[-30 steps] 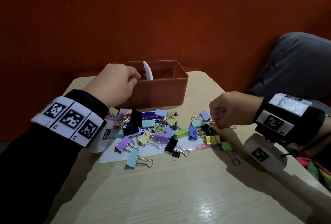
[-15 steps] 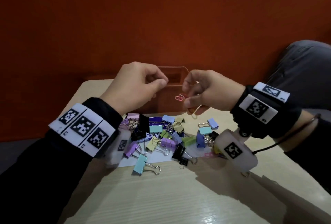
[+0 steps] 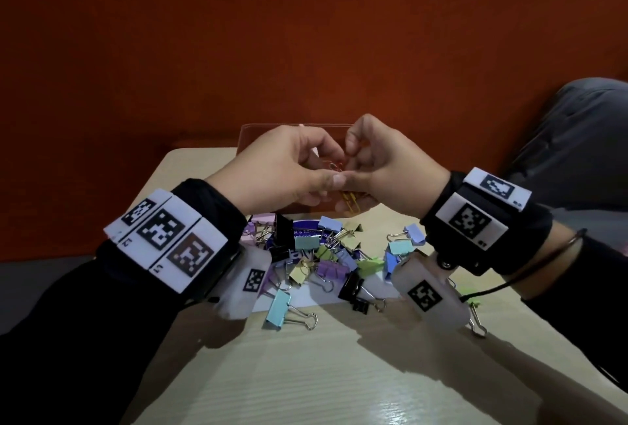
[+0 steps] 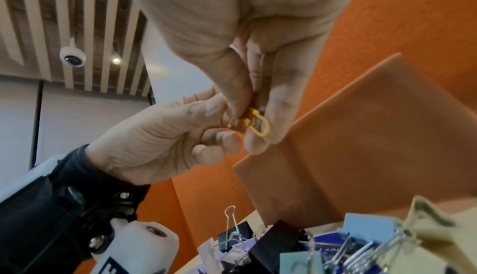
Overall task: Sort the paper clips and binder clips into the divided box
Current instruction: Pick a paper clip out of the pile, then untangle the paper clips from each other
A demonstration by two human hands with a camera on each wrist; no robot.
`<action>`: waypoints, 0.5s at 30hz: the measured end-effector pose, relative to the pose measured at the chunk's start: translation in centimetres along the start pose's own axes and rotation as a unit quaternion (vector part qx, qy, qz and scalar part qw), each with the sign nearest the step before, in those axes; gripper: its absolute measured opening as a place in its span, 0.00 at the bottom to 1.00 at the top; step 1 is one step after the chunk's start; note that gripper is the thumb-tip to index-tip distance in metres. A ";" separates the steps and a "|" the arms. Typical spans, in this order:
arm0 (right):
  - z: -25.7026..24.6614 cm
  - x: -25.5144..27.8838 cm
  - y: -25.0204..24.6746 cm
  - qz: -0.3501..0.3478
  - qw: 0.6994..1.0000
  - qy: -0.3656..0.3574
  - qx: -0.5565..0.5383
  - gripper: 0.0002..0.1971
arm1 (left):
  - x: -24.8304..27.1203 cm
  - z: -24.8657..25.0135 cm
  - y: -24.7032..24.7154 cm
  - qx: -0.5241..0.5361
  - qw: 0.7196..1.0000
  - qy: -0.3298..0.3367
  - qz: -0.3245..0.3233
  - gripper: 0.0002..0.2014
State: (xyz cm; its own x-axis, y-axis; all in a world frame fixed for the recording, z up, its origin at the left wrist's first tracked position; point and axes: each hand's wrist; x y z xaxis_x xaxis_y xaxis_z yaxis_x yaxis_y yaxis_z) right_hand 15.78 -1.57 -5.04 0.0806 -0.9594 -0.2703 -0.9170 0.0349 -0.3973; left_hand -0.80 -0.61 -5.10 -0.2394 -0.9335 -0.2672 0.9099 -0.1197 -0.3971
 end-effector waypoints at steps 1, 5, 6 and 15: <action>0.1 0.1 -0.1 0.001 0.999 0.019 -0.031 0.17 | 0.0 0.1 0.0 0.011 1.000 0.001 -0.004 0.08; 0.1 0.1 -0.5 0.006 0.987 0.088 -0.135 0.13 | 0.0 0.2 -0.1 0.048 0.999 0.004 -0.011 0.12; 0.1 0.1 -0.7 0.002 0.983 0.105 -0.153 0.12 | 0.0 0.2 -0.1 0.054 0.999 0.004 -0.009 0.13; 0.7 -0.1 -1.8 -0.027 0.945 0.190 -0.264 0.07 | 0.0 0.2 0.0 0.069 0.996 0.022 0.047 0.07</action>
State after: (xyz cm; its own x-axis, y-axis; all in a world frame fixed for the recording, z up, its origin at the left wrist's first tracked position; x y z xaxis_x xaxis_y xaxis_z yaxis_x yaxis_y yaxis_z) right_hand 17.65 -1.35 -4.92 0.0790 -0.9905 0.1122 -0.9907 -0.0655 0.1192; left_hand -0.75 -0.64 -4.89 -0.1620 -0.9277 -0.3364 0.9661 -0.0797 -0.2454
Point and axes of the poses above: each hand's wrist, its own x-axis away from the middle knuckle, its own y-axis out of the palm, z = x × y, and after that the axes turned 12 degrees about z, right-handed
